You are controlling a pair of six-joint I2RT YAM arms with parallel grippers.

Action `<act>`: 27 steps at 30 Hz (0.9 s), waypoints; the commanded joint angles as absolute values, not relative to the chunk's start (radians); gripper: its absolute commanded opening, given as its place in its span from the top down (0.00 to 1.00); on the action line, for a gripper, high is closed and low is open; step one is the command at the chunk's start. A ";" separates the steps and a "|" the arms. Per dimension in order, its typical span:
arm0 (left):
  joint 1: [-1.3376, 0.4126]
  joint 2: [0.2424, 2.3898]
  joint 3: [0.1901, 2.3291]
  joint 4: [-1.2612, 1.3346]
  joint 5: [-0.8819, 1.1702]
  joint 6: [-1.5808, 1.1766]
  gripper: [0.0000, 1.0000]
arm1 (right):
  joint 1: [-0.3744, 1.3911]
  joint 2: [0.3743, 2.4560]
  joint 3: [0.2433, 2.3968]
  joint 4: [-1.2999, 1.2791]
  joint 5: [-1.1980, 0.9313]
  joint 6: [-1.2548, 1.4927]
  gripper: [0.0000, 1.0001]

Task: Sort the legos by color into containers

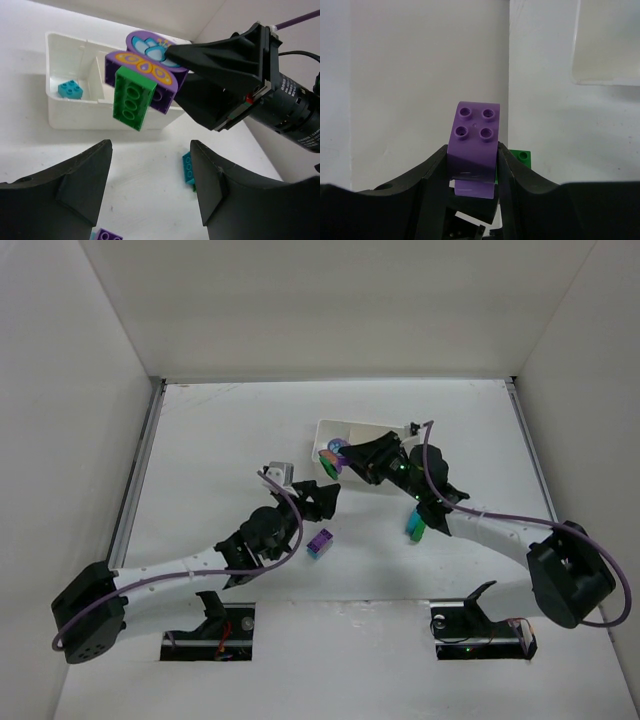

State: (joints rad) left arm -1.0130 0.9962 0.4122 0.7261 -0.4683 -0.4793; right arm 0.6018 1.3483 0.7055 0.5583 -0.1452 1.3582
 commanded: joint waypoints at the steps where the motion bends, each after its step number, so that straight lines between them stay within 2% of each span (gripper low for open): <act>1: -1.033 1.020 0.479 0.821 -0.535 -0.305 0.38 | 0.591 1.316 0.683 0.649 -0.183 1.401 0.71; 21: -1.027 1.118 0.534 0.825 -0.477 -0.267 0.35 | 0.544 1.282 0.617 0.712 -0.241 1.416 0.71; 24: -1.035 1.062 0.517 0.818 -0.479 -0.360 0.35 | 0.541 1.290 0.611 0.716 -0.227 1.361 0.71; 27: -0.995 1.005 0.491 0.773 -0.509 -0.599 0.32 | 0.539 1.299 0.609 0.719 -0.225 1.316 0.71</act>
